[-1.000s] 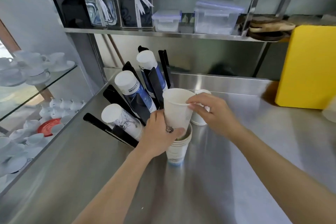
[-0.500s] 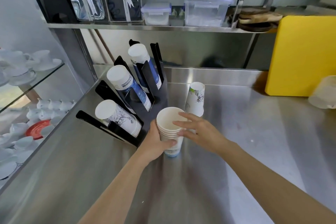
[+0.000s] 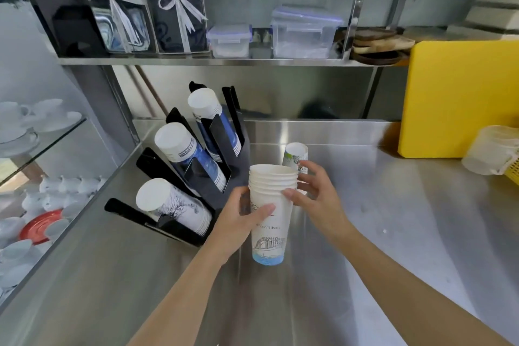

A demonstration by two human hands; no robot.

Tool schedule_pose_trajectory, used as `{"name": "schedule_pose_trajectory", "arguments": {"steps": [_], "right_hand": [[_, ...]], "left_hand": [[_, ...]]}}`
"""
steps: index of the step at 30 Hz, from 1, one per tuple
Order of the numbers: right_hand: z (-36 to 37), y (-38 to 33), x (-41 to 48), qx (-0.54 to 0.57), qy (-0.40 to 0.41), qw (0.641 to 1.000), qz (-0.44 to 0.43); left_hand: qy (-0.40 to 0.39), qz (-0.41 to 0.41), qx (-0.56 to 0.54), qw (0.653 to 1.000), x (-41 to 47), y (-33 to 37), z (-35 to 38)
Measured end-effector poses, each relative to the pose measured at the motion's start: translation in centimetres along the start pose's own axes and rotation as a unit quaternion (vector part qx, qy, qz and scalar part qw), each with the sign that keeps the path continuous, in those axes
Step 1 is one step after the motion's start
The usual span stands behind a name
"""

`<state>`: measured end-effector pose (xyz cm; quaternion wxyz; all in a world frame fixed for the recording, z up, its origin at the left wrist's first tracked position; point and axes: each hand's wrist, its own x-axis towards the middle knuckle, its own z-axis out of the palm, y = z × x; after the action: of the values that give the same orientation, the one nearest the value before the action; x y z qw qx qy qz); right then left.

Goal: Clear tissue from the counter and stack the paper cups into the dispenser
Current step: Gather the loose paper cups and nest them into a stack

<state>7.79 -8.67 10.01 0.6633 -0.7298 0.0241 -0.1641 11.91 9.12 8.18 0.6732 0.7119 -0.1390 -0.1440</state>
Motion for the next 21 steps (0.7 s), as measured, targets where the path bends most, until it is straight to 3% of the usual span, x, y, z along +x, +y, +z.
{"name": "schedule_pose_trajectory", "arguments": {"steps": [8,12,17,21], "right_hand": [[-2.6,-1.0,3.6,-0.012,0.017,0.999,0.025],[-4.8,-1.2,6.5,-0.001,0.043,0.995,0.091],[-6.8,-0.2,10.7,0.016,0.034,0.987,0.159],[-7.9,1.4,14.4,-0.014,0.033,0.984,0.176]], "left_hand": [[0.021,0.013,0.059,0.998,3.1,2.7,2.8],[-0.024,0.040,0.013,0.999,5.6,3.5,3.4],[-0.107,0.112,0.062,0.986,8.9,4.2,5.3],[-0.028,0.093,0.061,0.993,12.4,4.3,6.4]]}}
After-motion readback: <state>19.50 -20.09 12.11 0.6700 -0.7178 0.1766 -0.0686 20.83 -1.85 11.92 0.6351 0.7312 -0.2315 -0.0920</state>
